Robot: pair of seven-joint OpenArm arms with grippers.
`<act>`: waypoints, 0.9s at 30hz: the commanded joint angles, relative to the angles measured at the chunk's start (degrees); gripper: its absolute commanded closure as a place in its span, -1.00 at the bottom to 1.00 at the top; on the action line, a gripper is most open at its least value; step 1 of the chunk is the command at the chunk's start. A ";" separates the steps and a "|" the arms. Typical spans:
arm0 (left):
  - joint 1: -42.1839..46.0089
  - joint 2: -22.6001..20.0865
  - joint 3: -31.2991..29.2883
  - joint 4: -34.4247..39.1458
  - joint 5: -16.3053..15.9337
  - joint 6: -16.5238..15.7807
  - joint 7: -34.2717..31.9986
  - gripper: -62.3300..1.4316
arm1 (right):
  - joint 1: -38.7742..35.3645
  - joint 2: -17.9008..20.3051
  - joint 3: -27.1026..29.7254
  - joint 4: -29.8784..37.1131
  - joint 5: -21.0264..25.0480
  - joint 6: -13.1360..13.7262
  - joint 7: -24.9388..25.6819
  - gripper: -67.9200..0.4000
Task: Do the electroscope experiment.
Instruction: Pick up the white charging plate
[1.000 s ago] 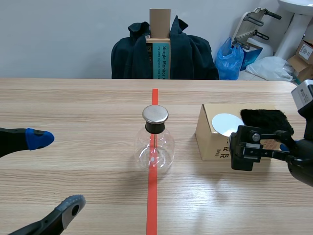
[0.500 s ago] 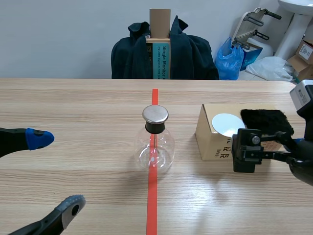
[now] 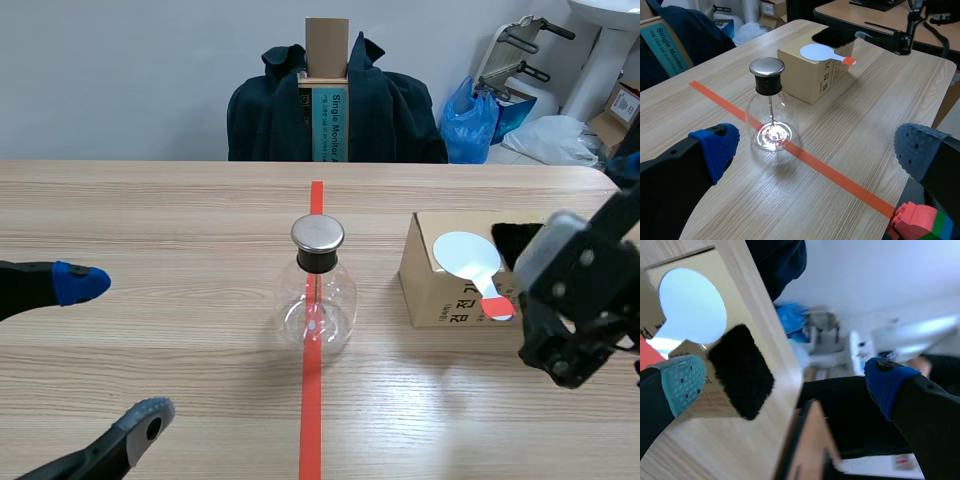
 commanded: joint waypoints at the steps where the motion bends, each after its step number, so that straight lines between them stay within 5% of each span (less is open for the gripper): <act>1: -0.33 0.46 0.39 0.35 -0.20 -0.13 -0.74 -1.00 | -0.96 1.05 0.66 -0.35 -4.72 -2.51 1.29 -1.00; 5: -0.33 0.46 0.39 0.35 -0.17 -0.13 -0.48 -1.00 | -0.96 1.05 0.66 -5.55 -13.07 -10.88 5.75 -1.00; 12: -0.46 0.46 0.39 0.35 -0.20 -0.11 2.05 -1.00 | 5.38 0.24 -1.01 -20.09 -22.43 -12.68 7.78 -1.00; 19: -0.46 0.46 0.39 0.35 -0.22 -0.11 2.03 -1.00 | 12.44 -2.36 -7.58 -29.99 -22.88 -21.20 4.83 -1.00; 27: -0.46 0.48 0.39 0.35 -0.22 -0.11 2.03 -1.00 | 15.43 -4.24 -14.36 -32.11 -22.91 -21.90 -0.28 -1.00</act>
